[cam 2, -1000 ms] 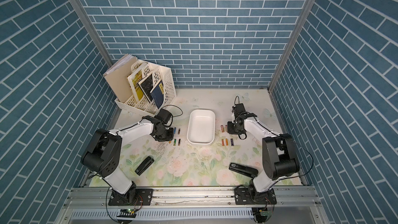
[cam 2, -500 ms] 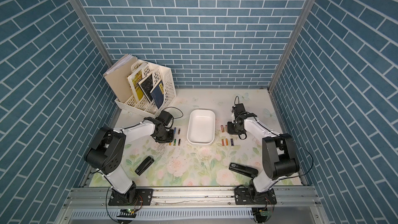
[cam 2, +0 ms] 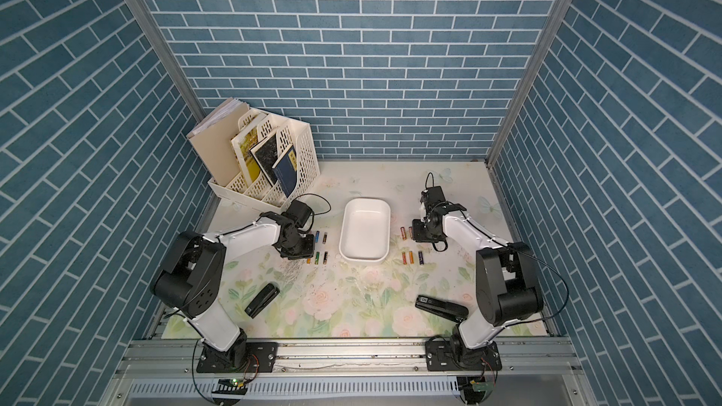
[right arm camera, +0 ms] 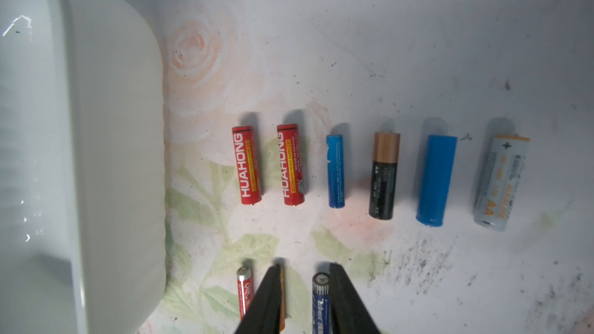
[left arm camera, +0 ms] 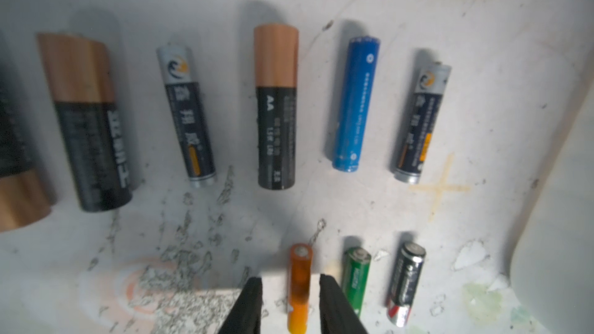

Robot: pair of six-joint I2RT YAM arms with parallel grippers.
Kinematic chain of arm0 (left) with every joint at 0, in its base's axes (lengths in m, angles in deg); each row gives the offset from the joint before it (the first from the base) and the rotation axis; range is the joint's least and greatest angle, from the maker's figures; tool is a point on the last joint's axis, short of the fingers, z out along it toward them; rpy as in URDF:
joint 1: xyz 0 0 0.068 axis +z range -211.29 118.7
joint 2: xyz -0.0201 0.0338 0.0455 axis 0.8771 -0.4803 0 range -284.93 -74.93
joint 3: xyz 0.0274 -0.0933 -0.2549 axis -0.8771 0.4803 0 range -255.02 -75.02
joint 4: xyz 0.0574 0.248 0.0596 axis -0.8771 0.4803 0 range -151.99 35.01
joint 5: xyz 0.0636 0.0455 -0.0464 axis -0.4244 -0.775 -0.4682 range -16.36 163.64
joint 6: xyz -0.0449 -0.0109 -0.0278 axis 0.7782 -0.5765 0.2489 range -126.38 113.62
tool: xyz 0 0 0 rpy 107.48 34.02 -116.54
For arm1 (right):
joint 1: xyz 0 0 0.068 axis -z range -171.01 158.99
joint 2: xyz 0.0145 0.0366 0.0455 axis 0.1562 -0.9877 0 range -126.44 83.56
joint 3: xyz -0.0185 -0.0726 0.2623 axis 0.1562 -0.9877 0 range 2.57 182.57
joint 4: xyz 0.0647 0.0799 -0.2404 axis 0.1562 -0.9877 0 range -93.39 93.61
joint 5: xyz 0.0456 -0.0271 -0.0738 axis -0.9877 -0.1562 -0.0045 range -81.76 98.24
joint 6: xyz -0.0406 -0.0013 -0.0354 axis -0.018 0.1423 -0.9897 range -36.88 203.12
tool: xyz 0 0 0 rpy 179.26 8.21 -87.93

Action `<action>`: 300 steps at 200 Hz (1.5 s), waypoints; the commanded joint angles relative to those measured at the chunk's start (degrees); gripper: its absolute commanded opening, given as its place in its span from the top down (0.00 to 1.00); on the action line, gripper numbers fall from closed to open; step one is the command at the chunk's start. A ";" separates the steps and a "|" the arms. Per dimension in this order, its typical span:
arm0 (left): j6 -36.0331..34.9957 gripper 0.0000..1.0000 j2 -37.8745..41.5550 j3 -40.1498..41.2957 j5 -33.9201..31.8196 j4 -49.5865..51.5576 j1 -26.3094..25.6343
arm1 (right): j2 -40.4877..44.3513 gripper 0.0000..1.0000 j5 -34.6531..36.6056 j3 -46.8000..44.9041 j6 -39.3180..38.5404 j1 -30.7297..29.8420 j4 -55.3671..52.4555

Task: Take the batteries out of the storage box
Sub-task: Place the battery at the center of the board, then reset both arms

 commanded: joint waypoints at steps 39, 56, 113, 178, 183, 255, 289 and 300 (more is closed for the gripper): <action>-4.65 0.00 12.17 -7.35 -17.97 2.85 0.34 | 7.36 0.41 -4.45 3.84 0.31 0.28 -0.51; -6.95 0.00 19.29 -4.14 -31.63 -3.42 0.32 | 13.07 0.08 -5.83 4.50 1.60 0.36 2.31; -25.02 0.00 38.44 33.13 -37.55 -62.55 6.96 | 22.27 0.00 17.78 -10.23 -0.70 1.28 22.57; -30.99 0.00 18.24 41.18 -27.92 -91.55 14.82 | 22.73 0.00 32.74 -34.76 -10.42 5.22 59.75; -30.57 0.00 17.17 41.32 -27.87 -92.59 15.54 | 22.18 0.00 32.89 -35.72 -10.73 5.80 61.67; -26.76 0.00 11.14 45.83 -18.25 -105.94 20.58 | 13.75 0.00 22.46 -47.85 -14.84 10.40 98.06; -26.46 0.00 11.35 45.40 -17.53 -104.44 21.06 | 4.30 0.00 14.58 -50.03 -17.51 11.09 110.23; -26.44 0.00 11.18 45.44 -17.51 -104.85 21.06 | 3.67 0.00 15.46 -50.00 -17.09 11.24 111.93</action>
